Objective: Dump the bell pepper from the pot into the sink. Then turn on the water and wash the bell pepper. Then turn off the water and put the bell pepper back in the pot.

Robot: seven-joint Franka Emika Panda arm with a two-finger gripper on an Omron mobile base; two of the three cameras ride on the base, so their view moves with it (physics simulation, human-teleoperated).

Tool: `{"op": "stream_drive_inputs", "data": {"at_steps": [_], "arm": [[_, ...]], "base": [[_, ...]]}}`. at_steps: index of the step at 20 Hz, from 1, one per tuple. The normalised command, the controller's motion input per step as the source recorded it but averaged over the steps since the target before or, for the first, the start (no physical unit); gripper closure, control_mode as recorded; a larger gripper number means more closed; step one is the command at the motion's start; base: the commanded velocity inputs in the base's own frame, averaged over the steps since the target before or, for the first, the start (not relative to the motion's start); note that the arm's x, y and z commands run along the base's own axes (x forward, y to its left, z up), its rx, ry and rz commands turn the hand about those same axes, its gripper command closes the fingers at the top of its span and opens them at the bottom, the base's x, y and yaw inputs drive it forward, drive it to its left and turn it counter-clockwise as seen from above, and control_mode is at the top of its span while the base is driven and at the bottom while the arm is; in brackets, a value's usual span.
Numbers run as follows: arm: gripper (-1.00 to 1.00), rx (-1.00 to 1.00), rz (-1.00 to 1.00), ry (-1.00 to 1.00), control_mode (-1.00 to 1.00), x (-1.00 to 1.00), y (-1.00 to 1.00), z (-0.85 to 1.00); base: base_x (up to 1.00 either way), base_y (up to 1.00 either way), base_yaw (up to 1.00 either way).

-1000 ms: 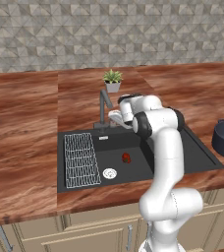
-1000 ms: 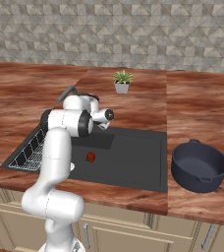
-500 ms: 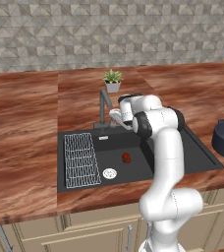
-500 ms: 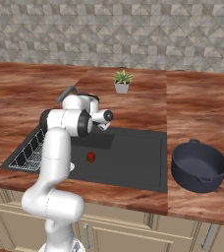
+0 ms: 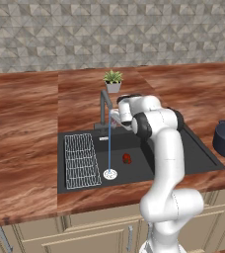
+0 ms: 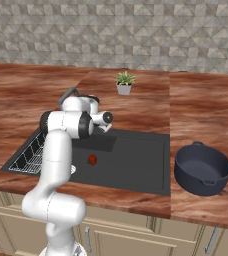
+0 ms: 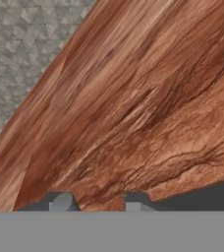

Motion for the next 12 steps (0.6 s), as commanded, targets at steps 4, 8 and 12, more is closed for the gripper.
{"op": "stream_drive_inputs", "data": {"at_steps": [4,8,12], "arm": [[1.0,0.0,0.0,0.01,-1.0,0.0,0.0,-0.02],[1.0,0.0,0.0,0.0,-1.0,0.0,0.0,0.0],[1.0,0.01,0.0,0.0,-1.0,0.0,0.0,0.0]], "base": [[0.0,0.0,0.0],[0.0,0.0,0.0],[0.0,0.0,0.0]]}}
